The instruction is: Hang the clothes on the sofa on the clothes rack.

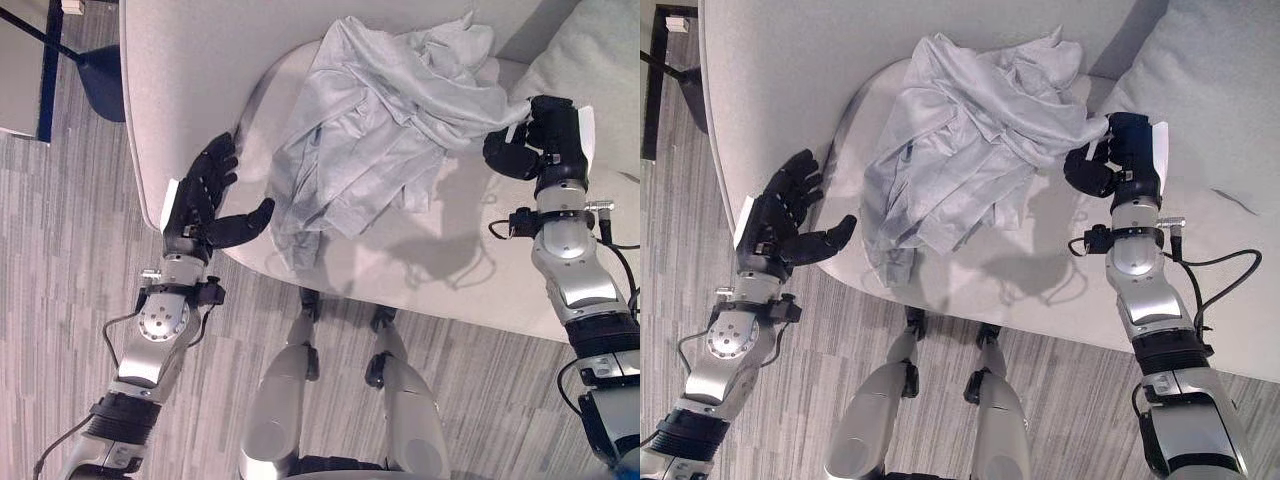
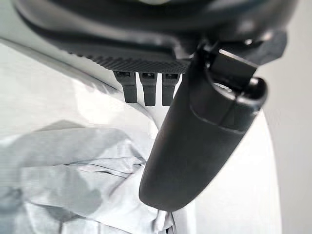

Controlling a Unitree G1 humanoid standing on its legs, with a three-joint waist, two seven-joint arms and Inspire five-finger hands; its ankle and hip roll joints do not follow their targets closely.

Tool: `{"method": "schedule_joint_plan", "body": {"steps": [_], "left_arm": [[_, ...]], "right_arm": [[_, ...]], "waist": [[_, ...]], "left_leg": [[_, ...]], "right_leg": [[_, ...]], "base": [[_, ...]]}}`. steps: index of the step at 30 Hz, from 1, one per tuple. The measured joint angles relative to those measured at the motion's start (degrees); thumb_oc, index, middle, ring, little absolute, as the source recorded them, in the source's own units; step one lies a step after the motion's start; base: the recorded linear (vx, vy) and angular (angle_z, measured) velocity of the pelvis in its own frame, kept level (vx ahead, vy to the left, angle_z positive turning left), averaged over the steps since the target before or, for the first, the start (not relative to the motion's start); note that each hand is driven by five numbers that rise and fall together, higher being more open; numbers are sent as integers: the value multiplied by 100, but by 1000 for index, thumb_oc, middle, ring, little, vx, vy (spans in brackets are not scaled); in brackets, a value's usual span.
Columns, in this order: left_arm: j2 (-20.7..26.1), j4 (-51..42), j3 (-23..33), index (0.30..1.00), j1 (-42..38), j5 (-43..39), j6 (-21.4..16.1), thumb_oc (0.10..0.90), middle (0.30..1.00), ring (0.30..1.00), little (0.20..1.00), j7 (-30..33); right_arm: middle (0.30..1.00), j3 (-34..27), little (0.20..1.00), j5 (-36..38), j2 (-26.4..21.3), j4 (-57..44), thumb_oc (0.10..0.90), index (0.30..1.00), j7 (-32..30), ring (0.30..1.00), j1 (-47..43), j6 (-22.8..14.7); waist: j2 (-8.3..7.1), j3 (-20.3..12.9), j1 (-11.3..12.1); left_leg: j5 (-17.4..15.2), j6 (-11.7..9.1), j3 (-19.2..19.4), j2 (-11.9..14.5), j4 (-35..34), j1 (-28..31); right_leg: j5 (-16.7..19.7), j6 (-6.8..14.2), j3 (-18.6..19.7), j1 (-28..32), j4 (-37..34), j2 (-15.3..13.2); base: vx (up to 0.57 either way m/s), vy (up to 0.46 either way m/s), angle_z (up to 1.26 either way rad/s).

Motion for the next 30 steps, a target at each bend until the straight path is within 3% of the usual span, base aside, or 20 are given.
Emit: {"method": "schedule_joint_plan", "body": {"steps": [2,3,4,6,12,14,15,16,17,18,19,20,21,22,23,24,25,27,28,30], "left_arm": [[45,-16,5,900,-116,3,65,800,900,900,900,20],[152,1,58,900,-297,3,119,800,900,900,900,62],[150,2,86,900,-403,3,120,800,900,900,900,84],[143,-56,124,900,-514,24,61,800,900,900,900,72],[131,-27,99,900,-216,138,78,800,900,900,900,68],[173,79,-114,900,-540,300,297,800,900,900,900,137],[422,867,-904,900,-1949,664,837,800,900,900,900,398],[1380,1251,-1550,900,-2872,928,1039,800,900,900,900,194],[1387,1284,-1357,900,-3251,1316,1222,800,900,900,900,162],[654,1269,-973,900,-2541,1489,957,800,900,900,900,46],[-43,1289,-1389,900,-2185,1755,622,800,900,900,900,-102],[-111,1372,-1672,900,-2568,1828,467,800,900,900,900,-238],[-119,1327,-1661,900,-2857,1963,290,800,900,900,900,-355],[-128,1248,-1620,900,-3056,1996,154,800,900,900,900,-370],[-150,1219,-1559,900,-3096,1997,91,800,900,900,900,-370],[-129,1243,-1519,900,-3142,2001,91,800,900,900,900,-392],[-161,1757,-1505,900,-2945,2001,415,800,900,900,900,-461],[-159,1925,-1503,900,-2717,1999,594,800,900,900,900,-502],[-157,2016,-1498,900,-2462,1998,709,800,900,900,900,-504],[-157,2023,-1498,900,-2301,1998,732,800,900,900,900,-505]], "right_arm": [[300,-245,300,8,256,-341,400,300,83,300,369,30],[300,-835,300,9,949,-1381,400,300,173,300,1086,-12],[300,-831,300,8,1041,-1532,400,300,255,300,1197,-12],[300,-335,300,8,655,-1009,400,300,279,300,948,-41],[300,-339,300,9,496,-855,400,300,265,300,895,-41],[300,-750,300,221,1113,-1599,400,300,464,300,1581,-4],[300,-1057,300,834,1762,-2895,400,300,878,300,2888,87],[300,-895,300,1102,2637,-3642,400,300,1440,300,3551,122],[300,-892,300,1052,2673,-3733,400,300,1899,300,4170,65],[300,-1517,300,1064,3305,-3017,400,300,2033,300,4944,-189],[300,-2121,300,1140,2512,-1219,400,300,1671,300,5644,-528],[300,-2335,300,1108,1877,-432,400,300,1441,300,5617,-358],[300,-2353,300,1082,1557,77,400,300,1305,300,5551,-46],[300,-2355,300,1037,1352,370,400,300,1222,300,5596,233],[300,-2353,300,919,1305,465,400,300,1180,300,5651,377],[300,-2245,300,832,1306,463,400,300,1174,300,5727,498],[300,-1515,300,622,1394,316,400,300,1354,300,5694,557],[300,-1302,300,608,1396,131,400,300,1471,300,5613,548],[300,-1240,300,380,1395,131,400,300,1492,300,5305,550],[300,-1244,300,378,1395,127,400,300,1490,300,5082,542]], "waist": [[-6,0,-26],[-13,2,-15],[-14,3,-30],[-13,1,-181],[-13,1,-180],[-59,40,-312],[-47,99,-358],[-338,115,-581],[-785,359,-738],[-882,-175,-933],[-623,-1673,-1396],[-476,-1893,-1427],[-570,-1947,-1500],[-461,-1969,-1638],[-303,-1949,-1770],[-181,-1915,-1858],[-7,-1742,-1923],[150,-1559,-1910],[303,-1336,-1859],[324,-1240,-1752]], "left_leg": [[-2,-10,-4,4,5,8],[-1,-9,23,-2,2,33],[-1,-9,64,-23,-1,65],[-2,-9,48,-23,-4,132],[-6,-16,56,30,-4,130],[-44,-118,200,83,66,232],[-38,-123,335,70,402,309],[-15,-71,793,144,388,587],[-450,-95,1243,225,423,1726],[-664,-68,1609,106,250,2624],[-1075,-264,1725,80,310,2543],[-1383,-101,1740,42,275,2442],[-1350,-138,1808,-117,242,2402],[-1313,-106,1821,-232,223,2288],[-1239,-114,1795,-212,208,2166],[-1124,-64,1761,-185,203,2082],[-988,-107,1740,-28,204,2081],[-897,-140,1668,39,161,2085],[-790,-165,1542,92,65,2055],[-755,-185,1523,133,17,2056]], "right_leg": [[-3,-3,-9,6,0,2],[-5,-10,0,35,3,-3],[2,-14,56,39,3,-25],[19,-11,54,111,2,-25],[19,-13,61,101,1,30],[8,-49,181,107,49,42],[-143,-195,313,173,546,-65],[-149,-194,392,184,920,-39],[-451,-317,410,910,1374,-90],[-710,-211,467,1602,1277,-125],[-874,-87,654,1253,1468,-123],[-866,-65,739,964,1647,-198],[-862,-59,778,776,1642,-386],[-805,27,746,652,1529,-536],[-723,124,699,611,1396,-508],[-573,101,648,597,1200,-453],[-394,-94,629,675,948,-266],[-325,-165,555,768,774,-182],[-248,-204,442,850,572,-101],[-191,-191,428,899,442,-28]], "base": [[3,-19,6],[0,0,-7],[0,0,-16],[0,0,-5],[-9,-5,-1],[-97,-28,12],[0,0,0],[29,-1,-108],[16,-55,-186],[-48,-66,-220],[-24,-68,-128],[22,-25,-96],[29,-6,-40],[12,-4,-21],[22,-3,-3],[20,-3,-15],[34,-5,-14],[27,-14,10],[12,-26,25],[8,-17,14]]}}
